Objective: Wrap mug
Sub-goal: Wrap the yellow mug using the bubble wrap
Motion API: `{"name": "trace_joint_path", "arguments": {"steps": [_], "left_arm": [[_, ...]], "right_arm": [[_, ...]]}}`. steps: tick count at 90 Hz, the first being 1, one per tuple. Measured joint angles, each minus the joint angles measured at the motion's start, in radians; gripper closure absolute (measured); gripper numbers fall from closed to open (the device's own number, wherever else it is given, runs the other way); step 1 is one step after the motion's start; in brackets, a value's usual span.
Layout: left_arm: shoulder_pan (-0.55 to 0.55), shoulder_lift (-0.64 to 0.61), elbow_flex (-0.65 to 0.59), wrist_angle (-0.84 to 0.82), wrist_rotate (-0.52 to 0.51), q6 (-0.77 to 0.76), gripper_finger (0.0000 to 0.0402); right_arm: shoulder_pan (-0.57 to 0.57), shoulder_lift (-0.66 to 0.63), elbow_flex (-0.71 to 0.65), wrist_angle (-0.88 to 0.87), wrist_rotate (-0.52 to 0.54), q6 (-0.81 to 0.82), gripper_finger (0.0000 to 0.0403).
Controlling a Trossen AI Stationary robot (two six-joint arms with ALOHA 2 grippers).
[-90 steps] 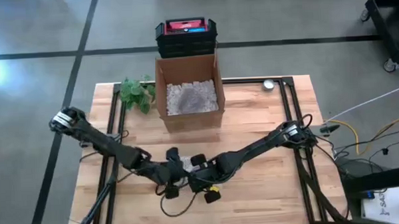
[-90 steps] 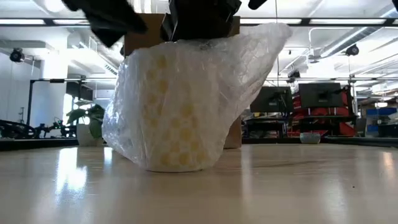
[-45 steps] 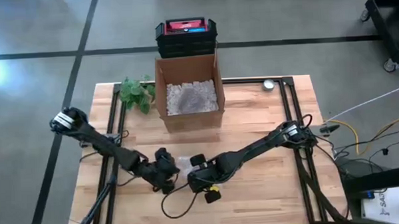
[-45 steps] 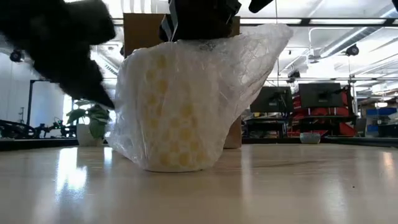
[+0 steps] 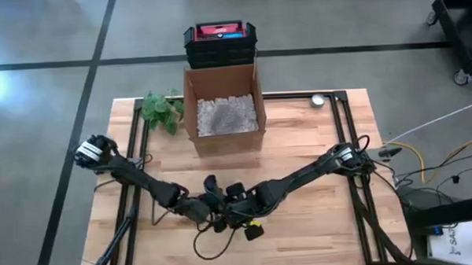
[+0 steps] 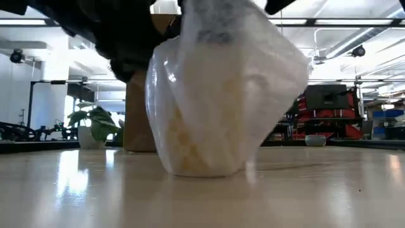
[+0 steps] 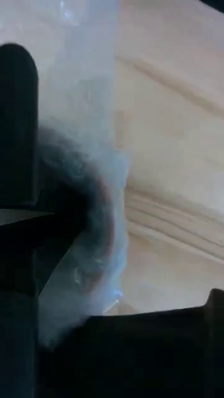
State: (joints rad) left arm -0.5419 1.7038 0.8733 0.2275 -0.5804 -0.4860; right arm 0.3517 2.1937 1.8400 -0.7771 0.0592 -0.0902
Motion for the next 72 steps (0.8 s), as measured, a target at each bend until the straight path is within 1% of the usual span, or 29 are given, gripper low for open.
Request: {"name": "trace_joint_path", "arguments": {"steps": [12, 33, 47, 72], "left_arm": [[-0.001, 0.025, 0.034, -0.002, 0.019, 0.045, 0.0401], [-0.001, 0.026, 0.032, -0.003, 0.028, 0.032, 0.0401], [-0.005, 0.026, 0.035, -0.002, 0.052, 0.031, 0.0402], [-0.005, 0.001, 0.032, -0.007, 0.052, 0.033, 0.0402]], "right_arm": [[0.002, -0.009, 0.000, -0.006, -0.013, 0.014, 0.0403], [0.009, -0.102, -0.005, -0.054, -0.010, 0.076, 0.0403], [0.022, -0.173, -0.001, -0.161, 0.007, 0.098, 0.0403], [0.110, -0.182, -0.002, -0.381, -0.006, 0.199, 0.0403]]}}
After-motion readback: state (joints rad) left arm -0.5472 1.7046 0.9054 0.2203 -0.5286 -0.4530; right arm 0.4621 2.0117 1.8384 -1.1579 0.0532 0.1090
